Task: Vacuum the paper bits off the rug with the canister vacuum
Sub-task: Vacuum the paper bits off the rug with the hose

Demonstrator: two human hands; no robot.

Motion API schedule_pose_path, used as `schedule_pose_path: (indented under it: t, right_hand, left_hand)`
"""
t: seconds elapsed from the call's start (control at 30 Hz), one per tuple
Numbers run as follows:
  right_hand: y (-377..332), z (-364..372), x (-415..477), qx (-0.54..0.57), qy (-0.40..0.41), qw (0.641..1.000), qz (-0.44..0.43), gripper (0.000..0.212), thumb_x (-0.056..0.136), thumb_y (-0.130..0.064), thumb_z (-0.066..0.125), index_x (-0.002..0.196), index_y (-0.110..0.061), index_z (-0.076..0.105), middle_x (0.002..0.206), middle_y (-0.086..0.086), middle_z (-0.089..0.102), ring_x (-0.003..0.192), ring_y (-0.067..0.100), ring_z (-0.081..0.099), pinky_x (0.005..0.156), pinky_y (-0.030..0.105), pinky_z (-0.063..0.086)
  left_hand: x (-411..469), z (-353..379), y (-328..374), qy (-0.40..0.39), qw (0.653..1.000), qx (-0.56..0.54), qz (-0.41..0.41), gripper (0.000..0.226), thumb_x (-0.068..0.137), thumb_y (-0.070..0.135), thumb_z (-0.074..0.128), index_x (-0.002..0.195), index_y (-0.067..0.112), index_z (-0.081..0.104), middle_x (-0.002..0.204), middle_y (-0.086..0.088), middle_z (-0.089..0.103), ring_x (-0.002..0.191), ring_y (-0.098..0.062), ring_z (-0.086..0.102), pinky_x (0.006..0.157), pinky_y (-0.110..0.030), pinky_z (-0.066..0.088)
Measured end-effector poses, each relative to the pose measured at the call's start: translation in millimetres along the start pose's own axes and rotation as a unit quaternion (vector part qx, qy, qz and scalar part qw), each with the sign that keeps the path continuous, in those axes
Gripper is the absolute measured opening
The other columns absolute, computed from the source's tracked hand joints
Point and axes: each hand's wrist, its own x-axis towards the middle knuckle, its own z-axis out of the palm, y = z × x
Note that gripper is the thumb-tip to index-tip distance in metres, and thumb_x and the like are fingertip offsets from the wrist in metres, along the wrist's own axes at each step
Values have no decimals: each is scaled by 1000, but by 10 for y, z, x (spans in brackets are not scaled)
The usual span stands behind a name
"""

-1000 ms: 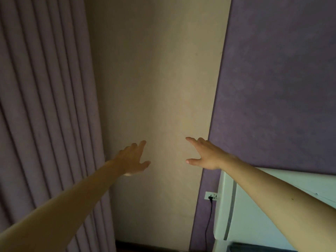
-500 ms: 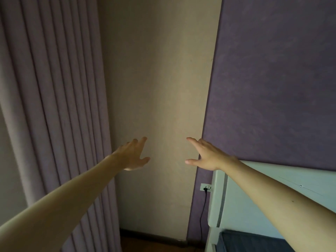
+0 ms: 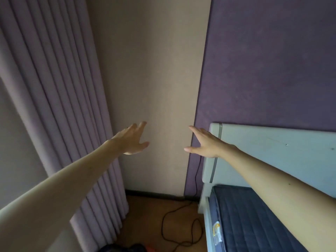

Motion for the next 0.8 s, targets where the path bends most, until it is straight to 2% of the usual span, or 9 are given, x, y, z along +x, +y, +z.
schedule_pose_path:
  t: [0.17, 0.3, 0.43, 0.57, 0.63, 0.8]
  right_hand:
    - [113, 598, 53, 26, -44, 998, 23, 93, 87, -62, 58, 155, -29, 4, 157, 10, 24, 143, 26, 32, 111, 45, 36]
    - [190, 1145, 35, 51, -77, 994, 54, 94, 86, -63, 57, 156, -28, 4, 161, 8, 18, 146, 25, 28, 114, 47, 34]
    - [305, 1742, 28, 60, -105, 989, 83, 93, 87, -60, 58, 156, -25, 6, 159, 11, 22, 144, 26, 30, 113, 46, 35]
    - [418, 2367, -25, 71, -141, 982, 108, 92, 88, -59, 58, 156, -25, 7, 159, 10, 23, 145, 26, 29, 113, 44, 33]
    - [494, 2736, -40, 88, -168, 975, 119, 92, 88, -58, 59, 156, -25, 7, 159, 11, 21, 145, 27, 28, 114, 44, 32]
    - [735, 3676, -131, 104, -218, 961, 131, 93, 84, -63, 58, 154, -27, 10, 151, 11, 32, 139, 26, 37, 108, 42, 39]
  left_hand:
    - [-68, 433, -201, -42, 999, -26, -10, 83, 93, 49, 56, 155, 20, 9, 142, -18, 44, 119, -37, 54, 98, -48, 48]
    - [-146, 843, -392, -77, 995, -62, -31, 83, 94, 46, 57, 156, 22, 6, 141, -19, 45, 117, -34, 56, 95, -42, 48]
    - [-254, 1374, -609, -123, 988, -72, -53, 82, 94, 48, 54, 155, 27, 3, 134, -18, 54, 112, -33, 59, 92, -43, 50]
    - [-415, 2008, -655, -178, 979, -78, -58, 80, 97, 44, 53, 156, 21, 4, 154, -16, 33, 134, -33, 43, 104, -43, 41]
    - [-469, 2364, -690, -191, 976, -83, -64, 82, 96, 47, 54, 156, 21, 5, 155, -15, 32, 137, -33, 40, 108, -45, 39]
    - [-665, 3315, -717, -255, 961, -93, -60, 81, 92, 50, 56, 154, 24, 10, 137, -12, 50, 115, -28, 59, 98, -47, 49]
